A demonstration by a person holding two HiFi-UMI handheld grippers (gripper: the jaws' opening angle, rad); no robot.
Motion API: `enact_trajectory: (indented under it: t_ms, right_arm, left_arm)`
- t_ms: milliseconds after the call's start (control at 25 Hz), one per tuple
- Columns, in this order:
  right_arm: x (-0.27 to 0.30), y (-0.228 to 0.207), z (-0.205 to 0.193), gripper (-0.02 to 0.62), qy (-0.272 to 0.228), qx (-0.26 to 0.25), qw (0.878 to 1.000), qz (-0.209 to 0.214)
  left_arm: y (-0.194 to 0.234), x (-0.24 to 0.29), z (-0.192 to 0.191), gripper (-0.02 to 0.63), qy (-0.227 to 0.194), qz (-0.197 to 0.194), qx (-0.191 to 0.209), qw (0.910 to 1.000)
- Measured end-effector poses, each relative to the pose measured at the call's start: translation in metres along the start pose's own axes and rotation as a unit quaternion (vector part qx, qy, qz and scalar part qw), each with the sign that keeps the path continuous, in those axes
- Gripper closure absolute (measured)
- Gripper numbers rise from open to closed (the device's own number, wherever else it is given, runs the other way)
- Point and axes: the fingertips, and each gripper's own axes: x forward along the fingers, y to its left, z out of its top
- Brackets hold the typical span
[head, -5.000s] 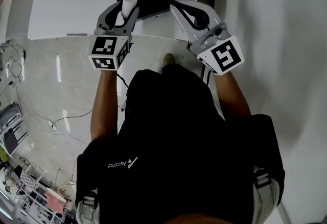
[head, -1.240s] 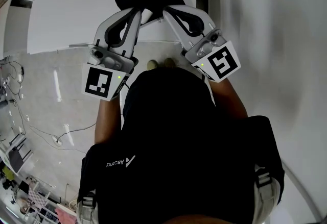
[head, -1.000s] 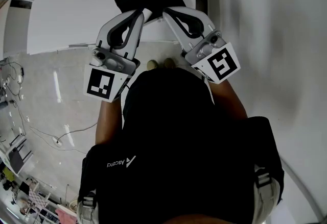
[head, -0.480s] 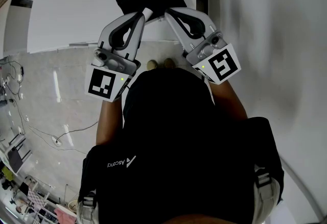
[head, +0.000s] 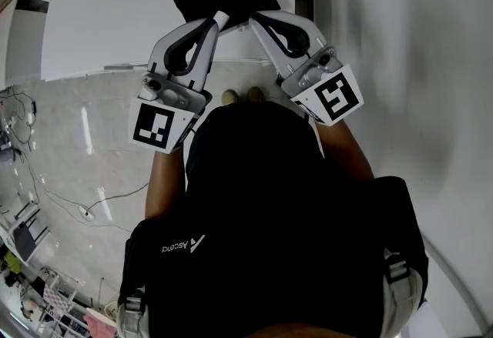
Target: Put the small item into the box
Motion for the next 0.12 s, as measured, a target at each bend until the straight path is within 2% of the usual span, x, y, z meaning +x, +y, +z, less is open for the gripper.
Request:
enact_trajectory:
  t_ms: [120]
  right_arm:
    - [-0.0001,-0.0003,-0.0018,0.594,0.000,0.000,1.000,0.000]
  left_arm:
    - [0.0002,0.0000,-0.0014,0.607,0.000,0.000,0.000,1.0000]
